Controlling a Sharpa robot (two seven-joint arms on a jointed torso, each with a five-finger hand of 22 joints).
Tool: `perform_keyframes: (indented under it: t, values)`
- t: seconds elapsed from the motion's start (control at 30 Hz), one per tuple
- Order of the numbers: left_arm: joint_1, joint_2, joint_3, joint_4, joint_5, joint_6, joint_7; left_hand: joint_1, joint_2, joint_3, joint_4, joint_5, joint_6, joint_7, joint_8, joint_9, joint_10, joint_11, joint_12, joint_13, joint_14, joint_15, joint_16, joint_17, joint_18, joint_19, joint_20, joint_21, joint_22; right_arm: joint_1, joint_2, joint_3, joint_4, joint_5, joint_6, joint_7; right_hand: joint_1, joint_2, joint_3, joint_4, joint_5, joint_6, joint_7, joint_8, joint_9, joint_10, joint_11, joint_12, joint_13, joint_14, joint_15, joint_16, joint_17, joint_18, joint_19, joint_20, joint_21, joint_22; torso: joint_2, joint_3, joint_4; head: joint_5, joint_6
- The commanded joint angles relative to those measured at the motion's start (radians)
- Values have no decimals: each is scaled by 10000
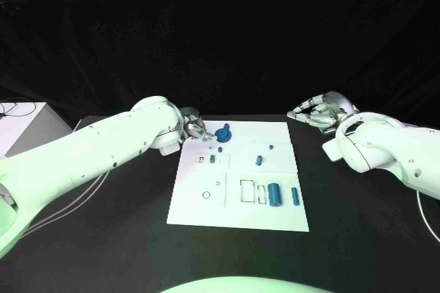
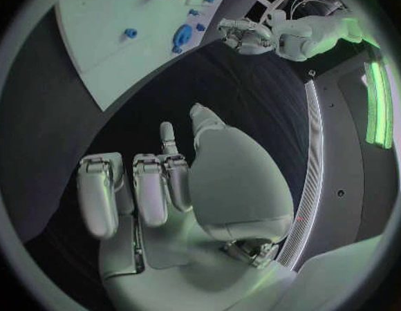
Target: Assemble the parts on the task board
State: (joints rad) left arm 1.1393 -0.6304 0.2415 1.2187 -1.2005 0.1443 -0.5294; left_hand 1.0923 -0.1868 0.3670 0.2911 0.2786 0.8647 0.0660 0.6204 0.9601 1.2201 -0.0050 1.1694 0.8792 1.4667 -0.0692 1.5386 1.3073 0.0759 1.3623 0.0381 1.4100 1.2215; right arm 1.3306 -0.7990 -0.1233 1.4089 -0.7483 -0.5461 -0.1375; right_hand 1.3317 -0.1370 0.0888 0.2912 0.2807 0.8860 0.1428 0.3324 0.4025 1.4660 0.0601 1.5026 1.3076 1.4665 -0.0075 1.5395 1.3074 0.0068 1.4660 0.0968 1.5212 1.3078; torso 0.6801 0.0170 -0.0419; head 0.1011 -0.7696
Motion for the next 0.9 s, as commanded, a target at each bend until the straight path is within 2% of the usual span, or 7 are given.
perform_keyframes:
  t: [0.03,0.2,0.43,0.63,0.9]
  values:
    - [33,188,84,-441,378,-146,191,115,-5,-95,2,58,-103,22,-127,-64,-77,16,-83,-55,807,78,-40,2015,11,-72,37,-57,-22,-4,-16,4,40,-43,61,128,-76,14,23,7,35,-71,6,43,8,142,31,-31,1741,813,-32,-41,1626,76,801,-43,-53,2233,29,5,-33,36,89]
    - [122,507,181,-1215,264,2,229,110,-33,-157,5,41,-144,62,-223,-137,-150,53,-146,-162,785,109,-72,1963,19,-94,63,-80,-56,-2,-34,7,56,-48,36,139,-80,16,26,3,40,-76,6,43,17,138,31,-34,1737,814,-32,-39,1631,77,800,-43,-57,2230,88,6,-88,76,183]
    - [290,914,210,-2102,77,54,252,95,-45,-194,12,35,-158,83,-268,-173,-167,72,-155,-182,791,125,-63,1978,16,-85,77,-76,-43,17,-58,18,83,-52,-2,144,-80,16,26,3,40,-76,6,43,17,138,31,-34,1737,814,-32,-39,1631,77,800,-43,-57,2230,162,21,-125,95,232]
    - [413,1112,214,-2558,-17,132,244,84,-38,-205,16,33,-150,88,-275,-182,-150,76,-133,-148,800,131,-49,2001,11,-71,81,-65,-20,36,-66,26,103,-53,-13,142,-80,16,26,3,40,-76,6,43,17,138,31,-34,1737,814,-32,-39,1631,77,800,-43,-57,2230,222,23,-157,97,269]
    - [495,1274,207,-2976,-109,338,226,89,-11,-213,9,37,-105,81,-266,-191,-130,77,-107,-114,809,138,-34,2026,4,-48,90,-49,15,61,-76,32,119,-61,-22,137,-80,16,26,3,40,-76,6,43,17,138,31,-34,1737,814,-32,-39,1631,77,800,-43,-57,2230,242,30,-153,98,251]
